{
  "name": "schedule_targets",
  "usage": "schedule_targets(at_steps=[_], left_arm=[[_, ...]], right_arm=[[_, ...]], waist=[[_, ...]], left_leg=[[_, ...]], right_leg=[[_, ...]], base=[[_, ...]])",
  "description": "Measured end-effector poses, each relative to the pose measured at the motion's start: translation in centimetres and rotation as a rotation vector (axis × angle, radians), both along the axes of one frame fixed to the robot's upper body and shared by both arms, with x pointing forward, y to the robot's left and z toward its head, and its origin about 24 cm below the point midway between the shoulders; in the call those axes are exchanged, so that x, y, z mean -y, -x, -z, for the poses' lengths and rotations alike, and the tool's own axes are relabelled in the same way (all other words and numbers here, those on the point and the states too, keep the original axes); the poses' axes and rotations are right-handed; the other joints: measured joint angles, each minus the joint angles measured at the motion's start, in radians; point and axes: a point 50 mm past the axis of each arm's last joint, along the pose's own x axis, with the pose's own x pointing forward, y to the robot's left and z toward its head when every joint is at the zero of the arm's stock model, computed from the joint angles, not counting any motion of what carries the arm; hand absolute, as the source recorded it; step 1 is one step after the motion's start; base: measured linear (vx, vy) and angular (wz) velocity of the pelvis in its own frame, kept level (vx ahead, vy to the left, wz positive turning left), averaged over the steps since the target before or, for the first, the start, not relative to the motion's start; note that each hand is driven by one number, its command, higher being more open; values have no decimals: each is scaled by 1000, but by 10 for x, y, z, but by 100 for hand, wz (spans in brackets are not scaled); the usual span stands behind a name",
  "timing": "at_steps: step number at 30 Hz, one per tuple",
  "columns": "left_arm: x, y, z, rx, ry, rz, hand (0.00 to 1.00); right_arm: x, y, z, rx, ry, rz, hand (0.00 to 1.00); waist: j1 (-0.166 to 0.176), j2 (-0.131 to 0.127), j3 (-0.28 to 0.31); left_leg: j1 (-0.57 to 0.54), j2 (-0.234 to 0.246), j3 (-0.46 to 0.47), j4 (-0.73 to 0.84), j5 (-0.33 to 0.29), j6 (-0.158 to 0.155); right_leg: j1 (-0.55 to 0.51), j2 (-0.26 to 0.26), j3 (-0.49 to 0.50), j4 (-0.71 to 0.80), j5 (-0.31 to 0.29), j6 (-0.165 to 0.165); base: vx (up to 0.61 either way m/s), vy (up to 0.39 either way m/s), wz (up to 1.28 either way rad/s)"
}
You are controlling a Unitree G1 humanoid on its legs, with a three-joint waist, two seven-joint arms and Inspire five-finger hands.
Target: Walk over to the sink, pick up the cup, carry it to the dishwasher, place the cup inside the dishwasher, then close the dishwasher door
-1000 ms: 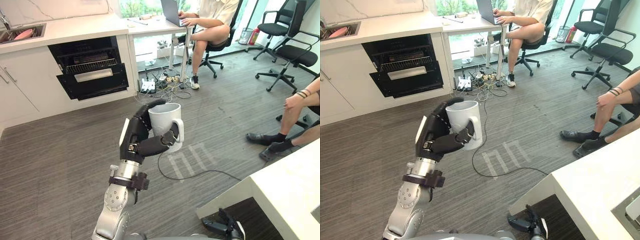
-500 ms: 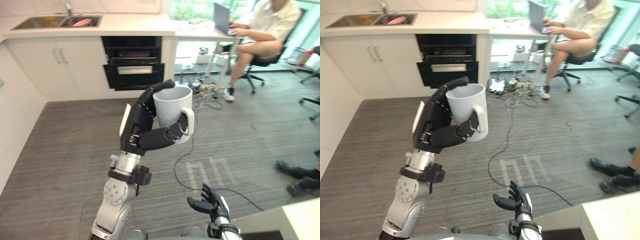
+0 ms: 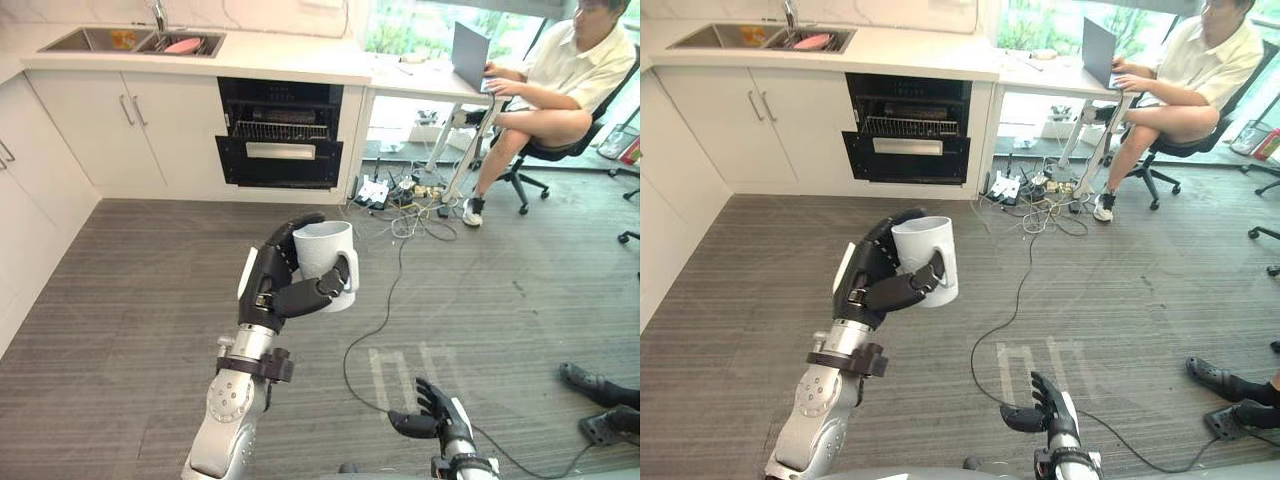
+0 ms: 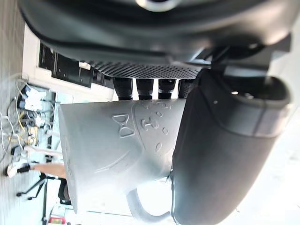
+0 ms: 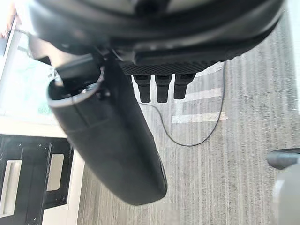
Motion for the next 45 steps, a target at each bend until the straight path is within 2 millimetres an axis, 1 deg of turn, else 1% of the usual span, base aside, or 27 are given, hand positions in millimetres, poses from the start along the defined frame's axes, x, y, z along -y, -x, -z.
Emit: schedule_targets(at_steps=[4, 8, 10, 11, 12, 13, 14, 16, 19, 21, 22, 23, 25, 28, 29, 31, 32, 33, 34, 35, 36, 37, 39, 40, 42, 43, 45], left_arm=[[0, -1, 10, -56, 1, 6, 30], [-5, -1, 12, -77, -5, -17, 30], [-14, -3, 9, -64, -7, -55, 30], [-19, -3, 7, -57, -5, -84, 30], [-23, -4, 4, -48, 2, -105, 30], [-24, -4, 3, -43, 10, -112, 30], [-25, -4, 0, -32, 23, -121, 30], [-27, -3, -1, -27, 24, -129, 30], [-30, 2, -8, -1, 30, -140, 30], [-31, 5, -9, 3, 32, -144, 30], [-31, 5, -9, 3, 26, -145, 30], [-32, 5, -8, 0, 17, -143, 30], [-34, 5, -8, 1, 13, -150, 30], [-33, 3, -11, 21, -1, -135, 30], [-31, 1, -13, 32, -7, -123, 30], [-27, -3, -17, 49, -1, -109, 30], [-25, -3, -16, 48, 9, -102, 30], [-19, -3, -16, 45, 35, -95, 30], [-18, -4, -18, 49, 46, -95, 30], [-15, -5, -19, 54, 68, -94, 30], [-14, -5, -20, 54, 72, -92, 30], [-11, -4, -21, 59, 82, -81, 30], [-7, -2, -26, 82, 88, -53, 30], [-6, -1, -30, 107, 92, -40, 30], [-6, 0, -35, 143, 98, -38, 30], [-7, 0, -35, 146, 98, -39, 30], [-10, 0, -35, 143, 96, -54, 30]], right_arm=[[-2, -2, 0, 7, -15, 17, 90], [7, -24, -8, 76, 8, 61, 90], [14, -34, -14, 113, 25, 95, 90], [20, -37, -17, 130, 42, 114, 90], [26, -39, -20, 140, 60, 129, 90], [29, -40, -21, 143, 73, 132, 90], [35, -41, -23, 147, 94, 133, 90], [38, -42, -24, 151, 104, 140, 90], [39, -50, -28, 173, 103, 143, 90], [37, -52, -28, 179, 98, 140, 90], [36, -52, -28, 175, 94, 141, 90], [33, -49, -25, 161, 81, 143, 90], [30, -50, -25, 164, 72, 144, 90], [29, -54, -30, 195, 72, 142, 90], [30, -54, -30, 195, 72, 142, 90], [31, -51, -30, 193, 79, 141, 90], [35, -44, -30, 180, 91, 141, 90], [36, -43, -31, 174, 93, 133, 90], [35, -43, -33, 183, 91, 123, 90], [32, -46, -41, 224, 89, 102, 90], [31, -47, -46, 248, 91, 94, 90], [28, -50, -56, 299, 96, 85, 90], [26, -58, -71, 390, 101, 87, 90], [26, -67, -81, 451, 110, 84, 90], [25, -82, -93, 522, 114, 81, 90], [27, -88, -94, 537, 118, 83, 90], [30, -93, -87, 504, 123, 87, 90]], waist=[[3, -1, 3], [15, -3, 41], [20, 1, 61], [21, 2, 74], [21, 5, 83], [21, 18, 85], [26, 34, 92], [45, 41, 94], [41, 31, 102], [38, 28, 104], [33, 24, 109], [14, 23, 116], [14, 23, 116], [-3, 27, 119], [-21, 25, 118], [-37, 25, 115], [-49, 43, 106], [-36, 77, 98], [-37, 84, 101], [-37, 92, 106], [-30, 92, 108], [-11, 93, 112], [20, 80, 118], [44, 77, 119], [62, 70, 122], [67, 69, 122], [71, 76, 119]], left_leg=[[0, 0, 0, -18, 30, -10], [-79, -17, -79, 39, 40, -19], [-130, 17, -5, 82, 6, -28], [-146, 55, 88, 98, 4, -25], [-169, 104, 207, 157, -11, 14], [-178, 131, 261, 187, -21, 30], [-186, 156, 302, 214, -15, 19], [-195, 140, 301, 252, -31, 6], [-231, 82, 296, 347, -124, 43], [-229, 41, 298, 380, -181, 65], [-219, 20, 292, 379, -196, 79], [-183, 1, 267, 367, -217, 94], [-145, -4, 261, 341, -229, 105], [-68, -37, 233, 239, -235, 99], [-33, -53, 215, 203, -228, 78], [22, -73, 190, 174, -248, 44], [65, -68, 153, 174, -263, 18], [64, -25, 143, 238, -262, 7], [45, -3, 143, 320, -251, -11], [-30, 44, 141, 558, -167, -36], [-76, 74, 138, 687, -90, -28], [-144, 130, 152, 886, -73, -22], [-238, 178, 191, 1013, -107, 17], [-309, 203, 235, 998, -131, 44], [-409, 195, 259, 863, -154, 42], [-449, 157, 240, 697, -145, 29], [-461, 70, 115, 326, -42, -30]], right_leg=[[16, -19, -78, 7, -2, -5], [11, -47, -191, 45, -17, -7], [5, -62, -255, 60, -23, -4], [6, -82, -294, 60, -32, -3], [6, -100, -333, 62, -47, 0], [6, -104, -350, 67, -53, 9], [0, -116, -367, 96, -72, 28], [-8, -150, -365, 146, -103, 55], [-40, -236, -352, 250, -164, 110], [-107, -292, -302, 426, -176, 92], [-164, -305, -240, 546, -150, 56], [-219, -282, -147, 678, -138, 36], [-259, -223, -123, 707, -178, 43], [-352, -125, -172, 565, -200, 40], [-382, -96, -187, 468, -183, 36], [-405, -50, -170, 357, -79, -5], [-386, -35, -159, 385, -29, 2], [-348, -16, -184, 388, -67, -4], [-323, -9, -193, 387, -83, -8], [-251, 0, -216, 364, -106, -25], [-203, 8, -213, 338, -113, -34], [-94, 26, -200, 265, -117, -41], [46, 24, -166, 161, -126, -54], [105, 12, -146, 119, -136, -60], [160, -28, -120, 89, -180, -36], [191, -63, -111, 80, -215, -13], [236, -107, -84, 72, -276, 5]], base=[[-93, -38, 29], [-124, -33, 85], [-170, -9, 110], [-110, 55, 113], [-94, 80, 112], [-76, 173, 94], [-23, 152, 58], [33, 250, 33], [135, 290, 20], [201, 293, 15], [322, 308, 45], [356, 286, 47], [322, 129, 26], [428, 81, 36], [493, 45, 69], [517, 8, 76], [811, -40, 53], [830, -53, 44], [825, -86, 21], [514, -79, 29], [622, -99, 21], [609, -64, -2], [587, -12, -20], [521, 78, -39], [532, 174, -34], [473, 240, -24], [495, 310, -35]])
